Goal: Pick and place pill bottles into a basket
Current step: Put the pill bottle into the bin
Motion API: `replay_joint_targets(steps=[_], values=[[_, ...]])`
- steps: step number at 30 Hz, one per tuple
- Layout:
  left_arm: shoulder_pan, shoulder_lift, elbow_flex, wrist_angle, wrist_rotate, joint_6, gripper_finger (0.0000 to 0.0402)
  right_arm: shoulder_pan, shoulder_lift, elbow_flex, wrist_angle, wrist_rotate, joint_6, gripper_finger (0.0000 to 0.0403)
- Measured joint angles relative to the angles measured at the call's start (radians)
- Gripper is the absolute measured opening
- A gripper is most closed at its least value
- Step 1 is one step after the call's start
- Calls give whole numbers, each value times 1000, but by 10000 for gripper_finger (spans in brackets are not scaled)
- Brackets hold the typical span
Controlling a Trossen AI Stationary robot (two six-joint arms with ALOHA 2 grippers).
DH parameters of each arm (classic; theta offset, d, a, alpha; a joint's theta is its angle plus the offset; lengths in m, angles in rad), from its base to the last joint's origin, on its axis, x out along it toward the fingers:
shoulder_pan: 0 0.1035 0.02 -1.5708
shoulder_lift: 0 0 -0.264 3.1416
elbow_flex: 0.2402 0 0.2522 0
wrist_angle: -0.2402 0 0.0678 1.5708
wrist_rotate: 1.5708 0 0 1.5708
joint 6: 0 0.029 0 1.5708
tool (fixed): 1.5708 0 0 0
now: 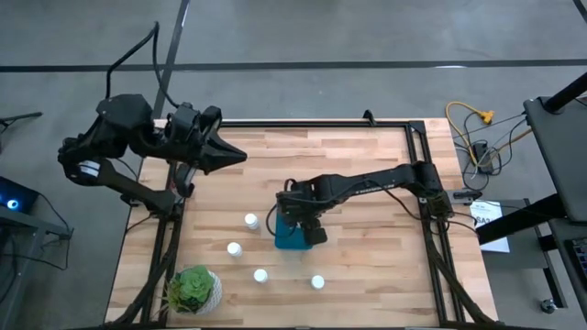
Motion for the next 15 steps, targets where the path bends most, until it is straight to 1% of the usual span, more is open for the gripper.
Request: replay_joint_targets(steps=[7, 11, 15], values=[[0, 20, 0, 22, 0, 1, 0, -7, -2, -95, 83, -31, -15, 145], [0, 24, 0, 19, 0, 1, 0, -9, -5, -119, 110, -60, -19, 145], [0, 24, 0, 20, -1, 2, 0, -13, -5, -127, 113, -61, -23, 145]])
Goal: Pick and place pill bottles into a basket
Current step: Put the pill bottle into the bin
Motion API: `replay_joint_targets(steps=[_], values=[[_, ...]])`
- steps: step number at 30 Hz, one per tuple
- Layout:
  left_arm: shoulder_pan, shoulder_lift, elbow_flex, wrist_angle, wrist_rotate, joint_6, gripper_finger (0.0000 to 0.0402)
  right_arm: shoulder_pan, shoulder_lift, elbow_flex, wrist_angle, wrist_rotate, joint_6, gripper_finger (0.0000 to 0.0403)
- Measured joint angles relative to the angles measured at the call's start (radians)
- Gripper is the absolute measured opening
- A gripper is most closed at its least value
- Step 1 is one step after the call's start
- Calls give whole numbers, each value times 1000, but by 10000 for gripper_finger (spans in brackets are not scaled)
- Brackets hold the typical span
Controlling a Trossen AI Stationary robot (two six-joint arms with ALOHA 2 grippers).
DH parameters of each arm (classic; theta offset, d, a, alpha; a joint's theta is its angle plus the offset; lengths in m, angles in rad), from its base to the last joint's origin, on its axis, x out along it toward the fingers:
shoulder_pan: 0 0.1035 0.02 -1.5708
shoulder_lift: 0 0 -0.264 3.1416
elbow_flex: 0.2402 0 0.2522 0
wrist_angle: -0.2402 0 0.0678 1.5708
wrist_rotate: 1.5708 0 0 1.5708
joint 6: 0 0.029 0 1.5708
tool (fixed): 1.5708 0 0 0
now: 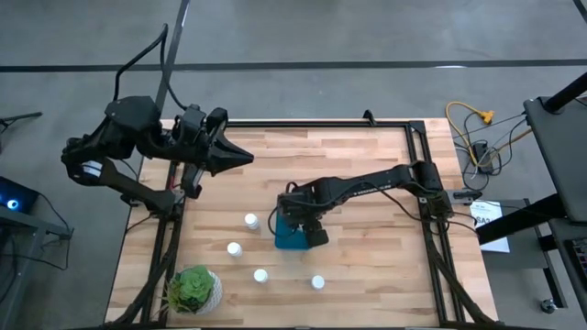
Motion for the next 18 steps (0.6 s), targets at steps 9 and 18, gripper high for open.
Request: replay_joint_targets(steps=[9, 18], values=[[0, 2, 0, 11, 0, 0, 0, -23, 0, -16, 29, -19, -23, 145], [0, 2, 0, 14, 0, 0, 0, -39, 0, -53, 36, -31, -23, 145]])
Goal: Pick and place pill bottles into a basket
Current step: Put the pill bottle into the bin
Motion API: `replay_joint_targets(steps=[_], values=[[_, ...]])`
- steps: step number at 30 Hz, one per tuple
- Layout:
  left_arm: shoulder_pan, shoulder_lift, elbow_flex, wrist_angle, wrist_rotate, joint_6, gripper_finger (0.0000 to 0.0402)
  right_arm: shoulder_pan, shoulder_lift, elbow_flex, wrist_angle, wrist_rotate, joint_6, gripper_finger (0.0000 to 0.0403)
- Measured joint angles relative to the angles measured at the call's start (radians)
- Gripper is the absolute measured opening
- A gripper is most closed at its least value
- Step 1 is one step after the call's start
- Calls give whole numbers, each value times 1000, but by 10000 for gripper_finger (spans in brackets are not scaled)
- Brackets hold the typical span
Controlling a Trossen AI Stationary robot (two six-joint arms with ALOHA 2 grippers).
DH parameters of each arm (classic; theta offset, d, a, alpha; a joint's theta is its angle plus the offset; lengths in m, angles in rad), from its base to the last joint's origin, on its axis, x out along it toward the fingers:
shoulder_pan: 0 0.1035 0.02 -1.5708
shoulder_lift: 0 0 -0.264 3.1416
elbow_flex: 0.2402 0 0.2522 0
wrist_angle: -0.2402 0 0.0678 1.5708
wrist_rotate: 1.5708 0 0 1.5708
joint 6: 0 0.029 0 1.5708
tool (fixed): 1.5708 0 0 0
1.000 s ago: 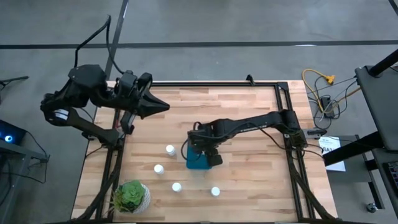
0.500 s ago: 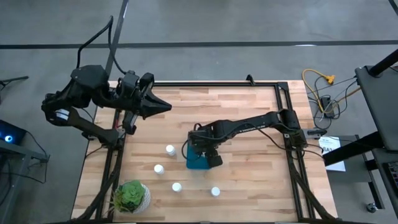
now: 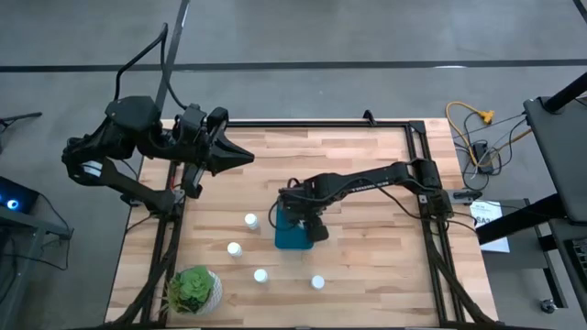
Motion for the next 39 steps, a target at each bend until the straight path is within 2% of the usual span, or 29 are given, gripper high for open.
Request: replay_joint_targets(steps=[7, 14, 19, 32, 39], values=[[0, -3, 0, 0, 0, 3, 0, 1, 0, -17, 10, -21, 8, 146], [0, -3, 0, 0, 0, 2, 0, 1, 0, -17, 11, -14, 15, 214], [0, -3, 0, -3, 0, 2, 0, 1, 0, -16, 10, -13, 31, 237], [0, -3, 0, -7, 0, 0, 0, 2, -49, 45, -3, -13, 36, 230], [0, -3, 0, -11, 0, 0, 0, 2, -146, 55, 14, -14, 139, 228]])
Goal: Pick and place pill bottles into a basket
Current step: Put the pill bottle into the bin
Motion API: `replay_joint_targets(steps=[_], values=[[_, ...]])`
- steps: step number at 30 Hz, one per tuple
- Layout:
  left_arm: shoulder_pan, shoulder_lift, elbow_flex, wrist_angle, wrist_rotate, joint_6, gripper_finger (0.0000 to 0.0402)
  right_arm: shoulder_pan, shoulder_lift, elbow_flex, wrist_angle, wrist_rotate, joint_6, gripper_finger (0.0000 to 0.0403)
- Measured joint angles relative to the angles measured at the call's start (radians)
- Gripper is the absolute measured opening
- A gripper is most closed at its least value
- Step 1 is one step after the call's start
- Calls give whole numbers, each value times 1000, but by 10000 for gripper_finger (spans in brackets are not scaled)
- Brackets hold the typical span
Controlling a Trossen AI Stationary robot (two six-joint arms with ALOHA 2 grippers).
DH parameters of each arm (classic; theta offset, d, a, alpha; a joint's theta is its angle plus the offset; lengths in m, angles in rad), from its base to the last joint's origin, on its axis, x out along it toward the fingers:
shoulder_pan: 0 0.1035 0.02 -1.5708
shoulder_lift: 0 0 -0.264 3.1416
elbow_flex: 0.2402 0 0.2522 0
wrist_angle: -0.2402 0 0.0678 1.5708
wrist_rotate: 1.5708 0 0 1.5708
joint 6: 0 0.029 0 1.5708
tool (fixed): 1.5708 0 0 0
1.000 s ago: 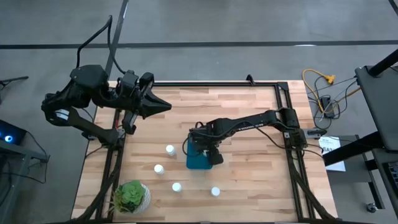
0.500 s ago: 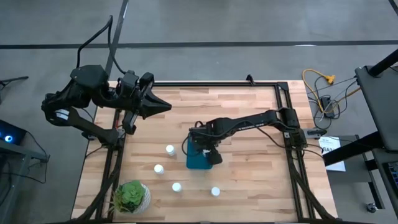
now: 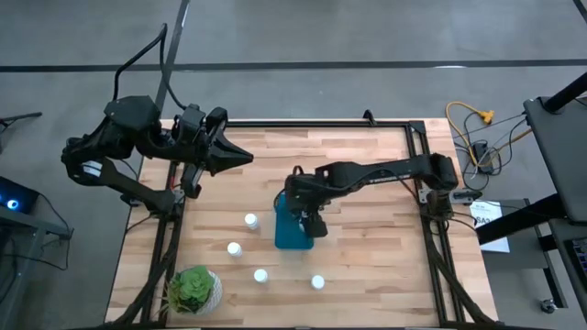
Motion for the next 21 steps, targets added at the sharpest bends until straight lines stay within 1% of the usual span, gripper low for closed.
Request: replay_joint_targets(steps=[9, 15, 21], values=[[0, -14, 0, -32, 4, 0, 0, 8, -117, 0, 61, 0, 189, 226], [0, -18, 0, -40, 4, 0, 0, 29, -150, 1, 106, -2, 218, 226], [0, -9, 0, -36, 4, -2, 0, 81, -157, 1, 128, -7, 235, 226]])
